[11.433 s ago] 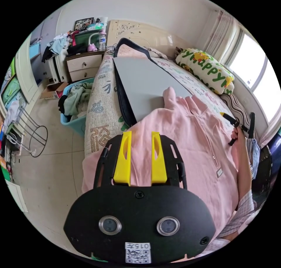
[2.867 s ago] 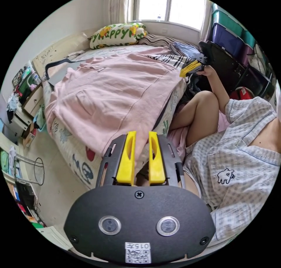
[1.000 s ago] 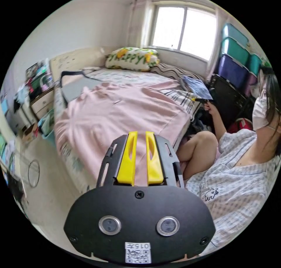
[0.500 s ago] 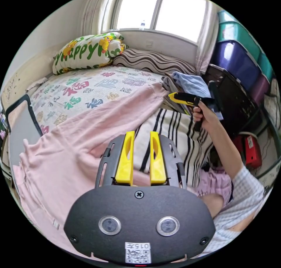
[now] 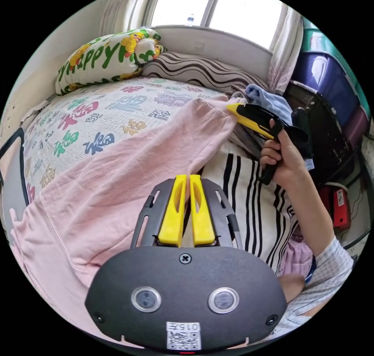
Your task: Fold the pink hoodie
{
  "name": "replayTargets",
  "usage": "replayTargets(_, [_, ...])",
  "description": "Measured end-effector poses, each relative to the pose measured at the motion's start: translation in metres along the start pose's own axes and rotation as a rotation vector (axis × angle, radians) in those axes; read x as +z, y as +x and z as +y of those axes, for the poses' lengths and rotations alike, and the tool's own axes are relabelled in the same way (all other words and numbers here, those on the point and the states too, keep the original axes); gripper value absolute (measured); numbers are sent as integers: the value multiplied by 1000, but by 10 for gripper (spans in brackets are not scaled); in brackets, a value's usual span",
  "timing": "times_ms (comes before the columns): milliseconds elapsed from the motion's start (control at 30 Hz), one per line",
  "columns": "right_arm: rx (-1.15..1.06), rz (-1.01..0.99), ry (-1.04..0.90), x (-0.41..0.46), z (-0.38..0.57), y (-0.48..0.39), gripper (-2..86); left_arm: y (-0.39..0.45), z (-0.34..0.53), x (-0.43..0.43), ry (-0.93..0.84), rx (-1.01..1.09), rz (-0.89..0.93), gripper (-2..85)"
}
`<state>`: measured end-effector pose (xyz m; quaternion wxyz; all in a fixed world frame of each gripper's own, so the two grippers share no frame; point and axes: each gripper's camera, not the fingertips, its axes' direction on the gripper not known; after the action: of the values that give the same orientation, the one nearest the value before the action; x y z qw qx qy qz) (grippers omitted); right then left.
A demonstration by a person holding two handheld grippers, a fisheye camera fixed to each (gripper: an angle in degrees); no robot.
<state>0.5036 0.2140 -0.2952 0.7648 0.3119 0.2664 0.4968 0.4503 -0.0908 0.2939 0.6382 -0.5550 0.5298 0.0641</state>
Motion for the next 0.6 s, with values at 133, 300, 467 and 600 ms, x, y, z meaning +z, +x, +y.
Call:
replayTargets(133, [-301, -157, -76, 7, 22, -99, 23, -18, 43, -75, 191, -11, 125, 54])
replayTargets(300, [-781, -346, -363, 30, 116, -224, 21, -85, 163, -224, 426, -134, 186, 57])
replayTargets(467, [-974, -529, -609, 58, 261, -286, 19, -183, 288, -287, 331, -399, 228, 123])
replayTargets(600, [-1057, -429, -681, 71, 322, -308, 19, -229, 345, -267, 339, -530, 485, 135])
